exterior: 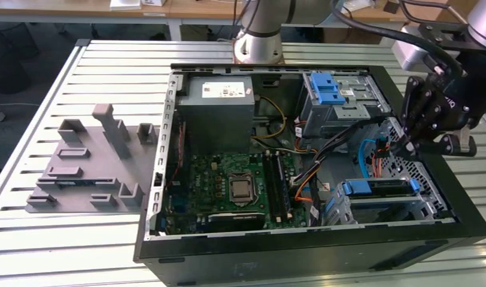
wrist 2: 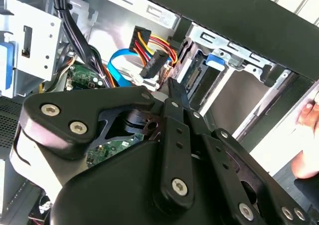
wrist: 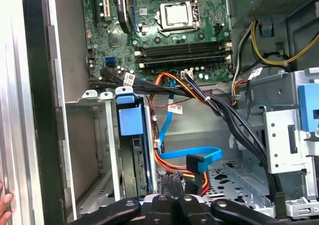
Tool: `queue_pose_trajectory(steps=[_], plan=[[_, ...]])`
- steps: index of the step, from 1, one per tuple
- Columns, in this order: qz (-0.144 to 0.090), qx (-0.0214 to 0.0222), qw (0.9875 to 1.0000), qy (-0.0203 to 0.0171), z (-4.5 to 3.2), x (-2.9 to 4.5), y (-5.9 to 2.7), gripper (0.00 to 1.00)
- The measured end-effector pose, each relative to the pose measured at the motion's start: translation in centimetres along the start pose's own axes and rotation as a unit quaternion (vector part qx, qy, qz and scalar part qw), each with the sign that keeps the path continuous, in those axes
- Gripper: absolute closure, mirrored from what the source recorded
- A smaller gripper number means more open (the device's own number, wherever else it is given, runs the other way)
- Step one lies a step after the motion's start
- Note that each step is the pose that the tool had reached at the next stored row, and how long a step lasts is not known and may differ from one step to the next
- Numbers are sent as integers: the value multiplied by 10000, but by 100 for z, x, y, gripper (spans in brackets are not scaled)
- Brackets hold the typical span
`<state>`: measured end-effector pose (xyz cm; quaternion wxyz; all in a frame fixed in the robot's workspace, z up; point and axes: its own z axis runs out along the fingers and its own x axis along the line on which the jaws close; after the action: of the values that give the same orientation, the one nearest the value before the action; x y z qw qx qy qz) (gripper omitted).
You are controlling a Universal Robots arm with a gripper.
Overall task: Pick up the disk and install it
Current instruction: 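Insert the first disk wire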
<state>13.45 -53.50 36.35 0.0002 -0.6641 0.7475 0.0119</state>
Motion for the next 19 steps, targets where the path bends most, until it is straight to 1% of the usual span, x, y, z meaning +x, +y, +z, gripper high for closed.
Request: queue_pose_trajectory(steps=[8,9,15,17,18,19], plan=[[153,2,9999,-2,2,-68,-5,89],[164,3,9999,-2,1,-80,-4,83],[263,4,9997,-4,-2,-140,4,83],[306,4,9995,-4,-3,-156,5,81],[337,3,9994,-3,-3,-161,6,75],[371,2,9993,-2,-3,-164,6,75]])
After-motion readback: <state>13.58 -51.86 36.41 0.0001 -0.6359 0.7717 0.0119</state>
